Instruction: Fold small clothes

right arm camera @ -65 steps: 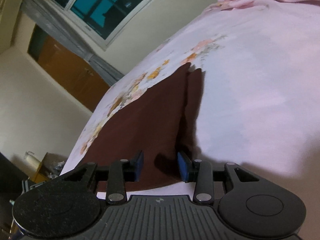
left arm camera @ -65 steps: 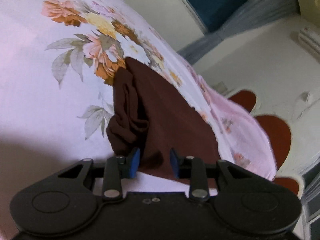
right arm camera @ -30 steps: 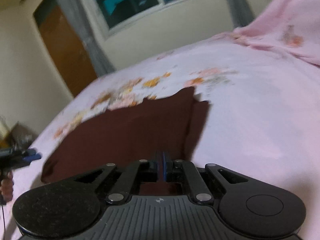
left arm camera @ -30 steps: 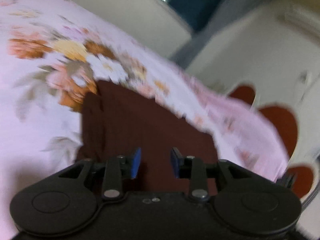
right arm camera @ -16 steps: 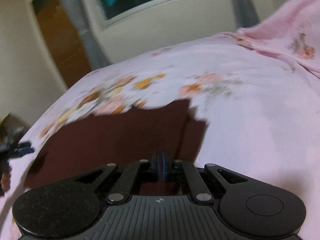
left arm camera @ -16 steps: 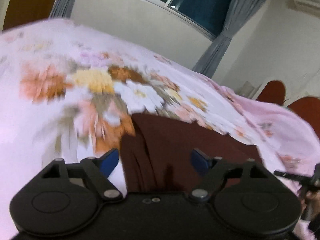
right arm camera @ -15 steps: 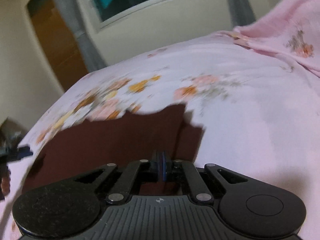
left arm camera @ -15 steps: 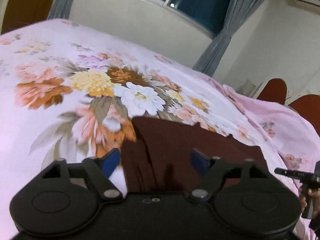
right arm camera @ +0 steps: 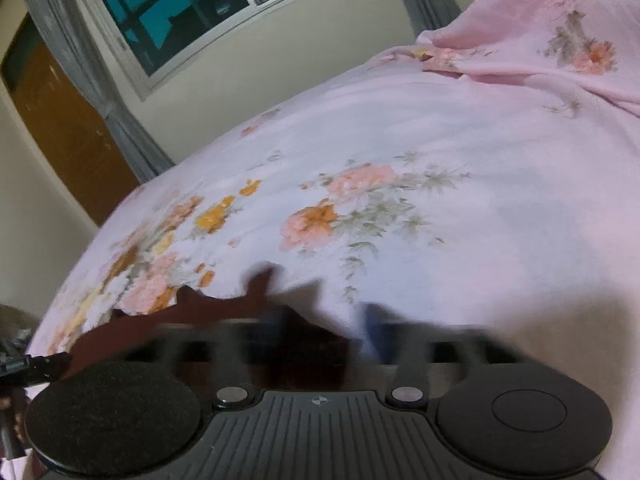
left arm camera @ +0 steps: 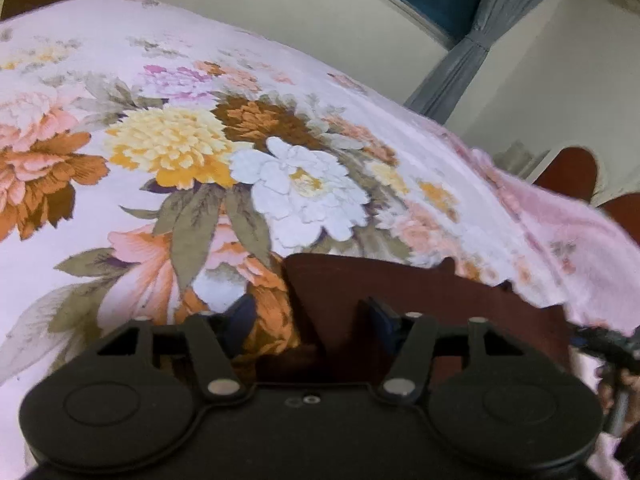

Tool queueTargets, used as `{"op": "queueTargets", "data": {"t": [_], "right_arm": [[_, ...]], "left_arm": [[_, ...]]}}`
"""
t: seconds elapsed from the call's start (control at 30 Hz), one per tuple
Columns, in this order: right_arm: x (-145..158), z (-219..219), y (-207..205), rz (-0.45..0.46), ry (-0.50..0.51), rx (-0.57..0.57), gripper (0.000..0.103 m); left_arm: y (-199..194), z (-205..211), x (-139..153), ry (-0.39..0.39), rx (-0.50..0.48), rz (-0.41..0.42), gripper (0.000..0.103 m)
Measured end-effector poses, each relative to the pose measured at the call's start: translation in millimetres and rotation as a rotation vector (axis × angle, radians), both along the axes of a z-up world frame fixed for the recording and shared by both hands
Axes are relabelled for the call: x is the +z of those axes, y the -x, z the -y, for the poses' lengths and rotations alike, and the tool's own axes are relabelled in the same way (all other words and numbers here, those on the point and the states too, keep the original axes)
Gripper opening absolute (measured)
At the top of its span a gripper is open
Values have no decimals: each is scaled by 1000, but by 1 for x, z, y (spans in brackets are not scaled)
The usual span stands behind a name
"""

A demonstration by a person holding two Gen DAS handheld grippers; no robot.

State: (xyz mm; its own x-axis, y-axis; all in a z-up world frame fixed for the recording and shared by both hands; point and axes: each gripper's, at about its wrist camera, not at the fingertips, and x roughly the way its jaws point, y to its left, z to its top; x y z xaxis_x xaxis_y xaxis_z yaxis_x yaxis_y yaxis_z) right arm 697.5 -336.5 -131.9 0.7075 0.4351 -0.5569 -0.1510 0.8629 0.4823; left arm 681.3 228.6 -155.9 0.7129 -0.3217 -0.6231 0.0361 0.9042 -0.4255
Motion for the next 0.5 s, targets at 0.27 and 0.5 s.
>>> {"op": "queueTargets", "data": {"t": [0.27,0.5], "right_arm": [[47,-13,73,180,59,30,60],[35,-38,112,125,149,45,61]], "left_arm": [[83,-25,17,109,107,36,84],[151,-4,7,18,142,-7,72]]}}
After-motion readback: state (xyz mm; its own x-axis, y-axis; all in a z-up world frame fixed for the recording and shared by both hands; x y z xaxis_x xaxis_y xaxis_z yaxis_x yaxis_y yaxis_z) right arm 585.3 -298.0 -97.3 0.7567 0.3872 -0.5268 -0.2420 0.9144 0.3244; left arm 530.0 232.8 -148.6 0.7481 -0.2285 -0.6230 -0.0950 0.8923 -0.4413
